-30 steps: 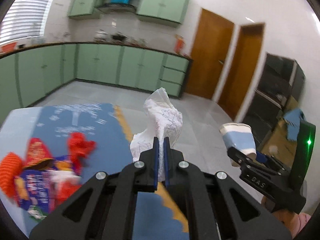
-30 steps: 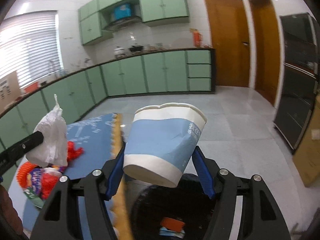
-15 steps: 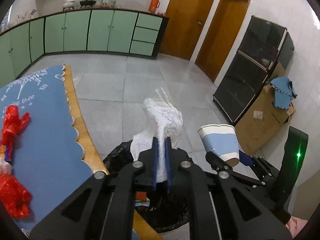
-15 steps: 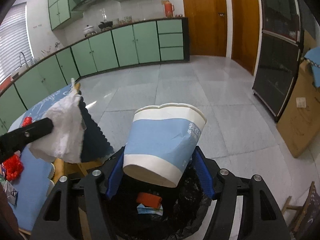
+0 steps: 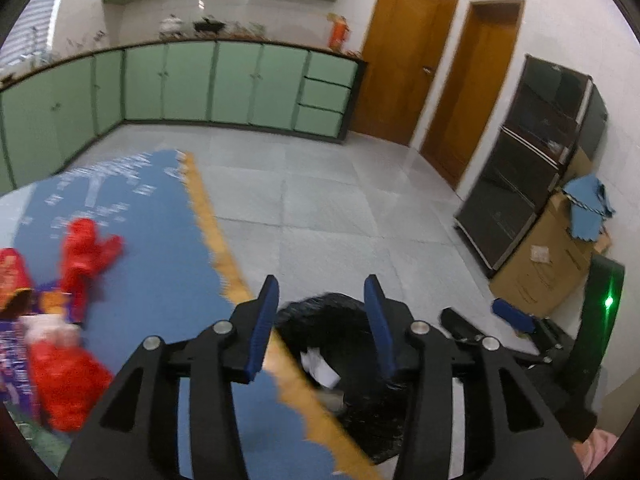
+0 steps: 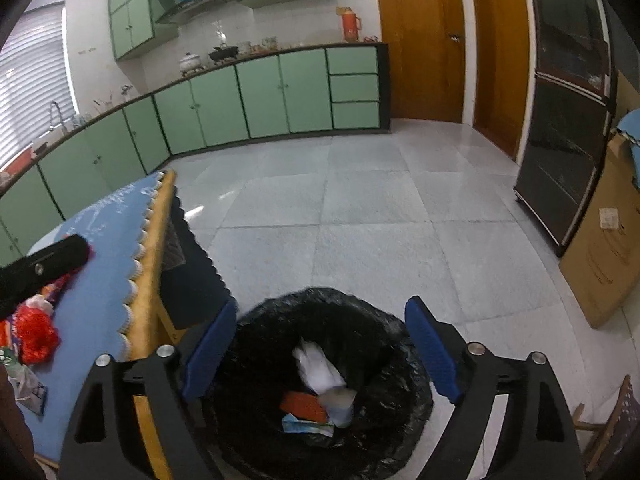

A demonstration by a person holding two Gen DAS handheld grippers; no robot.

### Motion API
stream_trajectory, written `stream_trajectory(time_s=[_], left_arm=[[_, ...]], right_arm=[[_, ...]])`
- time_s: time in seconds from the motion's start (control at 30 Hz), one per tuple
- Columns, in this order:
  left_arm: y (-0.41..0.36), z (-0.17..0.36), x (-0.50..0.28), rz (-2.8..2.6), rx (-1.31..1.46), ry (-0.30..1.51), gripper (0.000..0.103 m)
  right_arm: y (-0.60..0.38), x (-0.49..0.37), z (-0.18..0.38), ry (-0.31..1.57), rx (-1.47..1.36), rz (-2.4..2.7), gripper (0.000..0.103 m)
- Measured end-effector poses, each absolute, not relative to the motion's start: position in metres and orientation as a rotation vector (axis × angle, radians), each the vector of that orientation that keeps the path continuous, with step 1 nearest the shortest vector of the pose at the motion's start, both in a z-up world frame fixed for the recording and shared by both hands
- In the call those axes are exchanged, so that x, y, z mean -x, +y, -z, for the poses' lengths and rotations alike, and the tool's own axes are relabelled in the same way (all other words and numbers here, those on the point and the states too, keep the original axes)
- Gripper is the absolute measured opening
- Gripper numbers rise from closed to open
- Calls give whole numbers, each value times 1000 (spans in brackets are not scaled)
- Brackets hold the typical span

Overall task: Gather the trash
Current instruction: 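Move both grippers over the bin and release the tissue and cup, then grasp the red plastic bag with the right gripper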

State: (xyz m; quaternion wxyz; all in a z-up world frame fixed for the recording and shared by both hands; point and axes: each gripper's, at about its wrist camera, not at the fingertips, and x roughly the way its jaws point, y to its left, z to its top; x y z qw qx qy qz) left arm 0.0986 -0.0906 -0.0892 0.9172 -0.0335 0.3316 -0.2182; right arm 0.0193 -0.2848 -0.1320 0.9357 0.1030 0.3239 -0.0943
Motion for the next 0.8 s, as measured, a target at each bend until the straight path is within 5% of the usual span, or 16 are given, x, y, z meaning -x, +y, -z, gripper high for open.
stream_trajectory(time_s=[0.23, 0.8], left_arm=[[-4, 77, -70, 203, 56, 602, 54], [134, 97, -31, -172, 131, 648, 54]], right_arm=[[-224, -38, 104, 600, -182, -11, 90], [-34, -65, 113, 619, 1, -480, 90]])
